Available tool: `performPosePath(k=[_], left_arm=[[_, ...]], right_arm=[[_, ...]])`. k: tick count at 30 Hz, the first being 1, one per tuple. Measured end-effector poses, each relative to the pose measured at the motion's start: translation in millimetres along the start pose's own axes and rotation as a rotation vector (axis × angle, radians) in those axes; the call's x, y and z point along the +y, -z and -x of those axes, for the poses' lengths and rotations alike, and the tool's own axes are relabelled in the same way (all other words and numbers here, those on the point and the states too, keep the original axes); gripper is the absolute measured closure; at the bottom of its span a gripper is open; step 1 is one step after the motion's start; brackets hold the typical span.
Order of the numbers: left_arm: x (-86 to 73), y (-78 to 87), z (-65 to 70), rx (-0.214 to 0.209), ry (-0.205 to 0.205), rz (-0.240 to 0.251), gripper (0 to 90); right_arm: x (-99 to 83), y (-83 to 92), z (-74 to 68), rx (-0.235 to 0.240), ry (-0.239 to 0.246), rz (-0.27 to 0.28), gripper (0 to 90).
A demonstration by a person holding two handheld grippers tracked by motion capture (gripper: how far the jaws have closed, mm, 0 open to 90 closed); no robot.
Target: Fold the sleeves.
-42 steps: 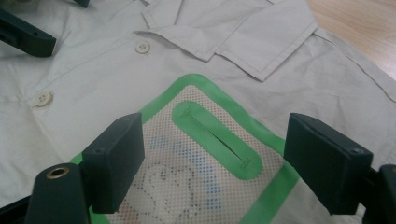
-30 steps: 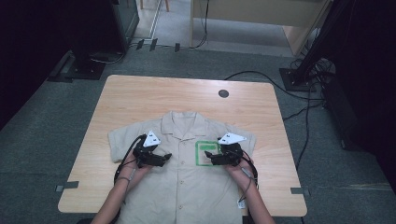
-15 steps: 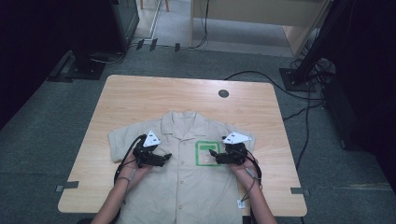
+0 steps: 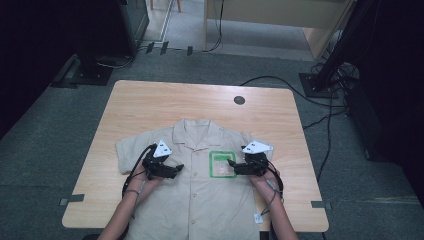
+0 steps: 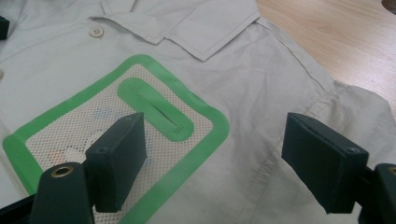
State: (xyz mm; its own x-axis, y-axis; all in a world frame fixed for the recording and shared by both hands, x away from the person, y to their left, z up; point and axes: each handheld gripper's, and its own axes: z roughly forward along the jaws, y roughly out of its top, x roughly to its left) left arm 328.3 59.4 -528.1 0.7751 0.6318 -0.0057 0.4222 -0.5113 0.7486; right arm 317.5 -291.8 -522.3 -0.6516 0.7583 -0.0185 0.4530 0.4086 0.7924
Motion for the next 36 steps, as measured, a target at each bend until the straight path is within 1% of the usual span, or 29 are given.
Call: performPosePath(k=[5,9,26,28,36], left_arm=[[0.0,0.0,0.0,0.0,0.0,0.0,19.4],[0.0,0.0,0.0,0.0,0.0,0.0,19.4],[0.0,0.0,0.0,0.0,0.0,0.0,19.4],[0.0,0.0,0.0,0.0,0.0,0.0,19.4],[0.0,0.0,0.0,0.0,0.0,0.0,19.5]], right_arm=[[-1.2,2.4,3.6,-0.008,-0.002,0.003,21.5],[-3.0,4.0,8.0,-0.01,-0.02,0.001,21.5],[-7.7,11.3,21.1,-0.026,-0.04,0.018,21.5],[-8.3,12.5,22.5,-0.028,-0.05,0.019,21.5],[-10.9,15.2,28.7,-0.025,-0.056,0.029,21.3]])
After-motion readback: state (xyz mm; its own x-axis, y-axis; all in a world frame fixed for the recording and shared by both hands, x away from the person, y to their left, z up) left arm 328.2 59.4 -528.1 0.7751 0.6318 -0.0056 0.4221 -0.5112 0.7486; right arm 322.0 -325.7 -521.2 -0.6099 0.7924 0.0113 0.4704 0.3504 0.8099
